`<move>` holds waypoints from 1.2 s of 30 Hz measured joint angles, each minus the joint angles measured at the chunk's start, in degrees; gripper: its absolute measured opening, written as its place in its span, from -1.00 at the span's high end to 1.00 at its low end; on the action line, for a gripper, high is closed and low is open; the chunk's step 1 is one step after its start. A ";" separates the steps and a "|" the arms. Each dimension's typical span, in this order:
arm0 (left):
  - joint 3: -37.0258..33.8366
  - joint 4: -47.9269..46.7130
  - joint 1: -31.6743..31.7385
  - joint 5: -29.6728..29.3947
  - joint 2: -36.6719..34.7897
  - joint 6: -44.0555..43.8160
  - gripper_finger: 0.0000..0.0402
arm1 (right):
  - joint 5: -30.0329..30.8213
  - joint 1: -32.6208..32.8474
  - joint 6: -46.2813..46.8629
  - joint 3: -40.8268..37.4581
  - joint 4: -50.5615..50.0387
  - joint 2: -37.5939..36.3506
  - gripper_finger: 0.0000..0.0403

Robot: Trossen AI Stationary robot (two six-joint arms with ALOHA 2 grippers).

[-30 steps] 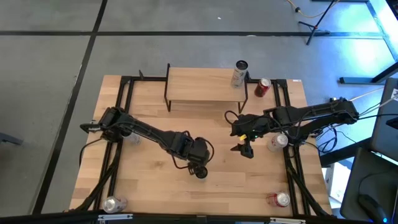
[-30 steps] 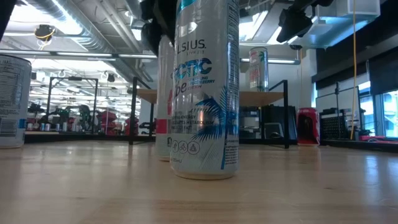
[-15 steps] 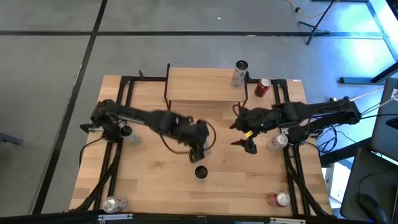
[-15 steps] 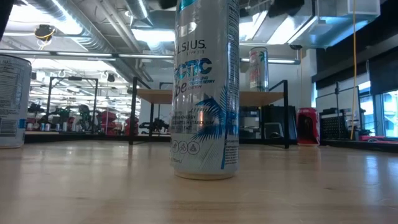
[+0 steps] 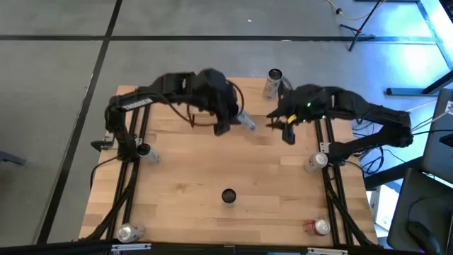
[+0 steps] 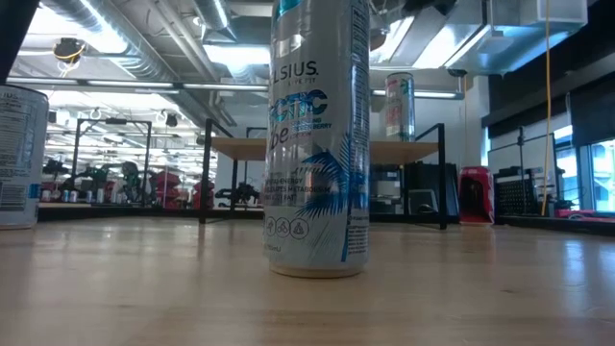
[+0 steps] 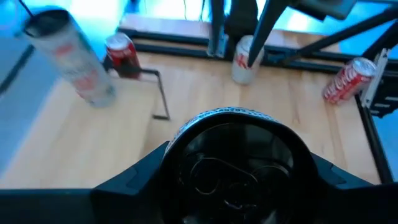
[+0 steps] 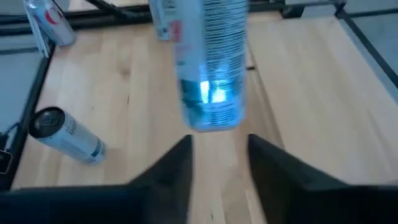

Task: Place canned beverage on shelf
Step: Put the white-pink soda can on the shelf aligned with the other white-pink soda can

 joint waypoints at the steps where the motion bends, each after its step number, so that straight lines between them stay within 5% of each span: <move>1: 0.03 0.89 0.77 0.54 0.00 0.49 -0.10 | -0.87 -1.17 -0.77 -0.20 0.05 -0.39 0.53; 6: 0.01 5.63 2.96 1.65 0.07 -0.19 -0.10 | -2.68 -5.61 -5.81 -2.11 0.82 -2.17 0.96; 14: 0.03 12.08 3.24 1.84 0.52 -1.85 -0.10 | -8.71 -10.94 -12.38 -3.29 1.16 -2.70 0.84; 36: -0.02 19.59 3.02 -1.20 2.31 -1.41 -0.17 | -10.18 -12.41 -13.69 -3.35 3.07 1.82 0.97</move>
